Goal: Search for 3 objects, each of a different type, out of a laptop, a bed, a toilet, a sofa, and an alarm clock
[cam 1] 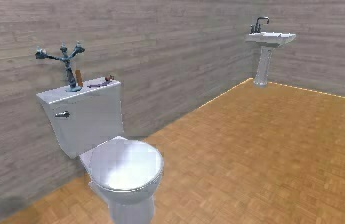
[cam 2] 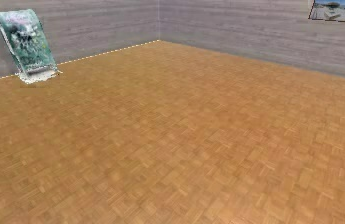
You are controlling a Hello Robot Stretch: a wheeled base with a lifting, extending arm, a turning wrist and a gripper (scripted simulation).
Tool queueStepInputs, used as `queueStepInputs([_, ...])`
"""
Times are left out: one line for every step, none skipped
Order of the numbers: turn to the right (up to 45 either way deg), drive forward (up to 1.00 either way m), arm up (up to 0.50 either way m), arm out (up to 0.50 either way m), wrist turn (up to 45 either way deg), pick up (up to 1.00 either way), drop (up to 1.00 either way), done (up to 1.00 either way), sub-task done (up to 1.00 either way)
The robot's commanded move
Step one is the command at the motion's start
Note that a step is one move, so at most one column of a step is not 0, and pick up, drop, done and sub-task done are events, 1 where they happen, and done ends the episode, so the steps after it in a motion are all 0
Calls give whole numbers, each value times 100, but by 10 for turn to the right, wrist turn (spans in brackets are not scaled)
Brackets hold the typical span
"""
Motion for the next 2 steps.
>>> queueStepInputs([60,0,0,0,0,0,0,0,0])
queueStepInputs([0,20,0,0,0,0,0,0,0])
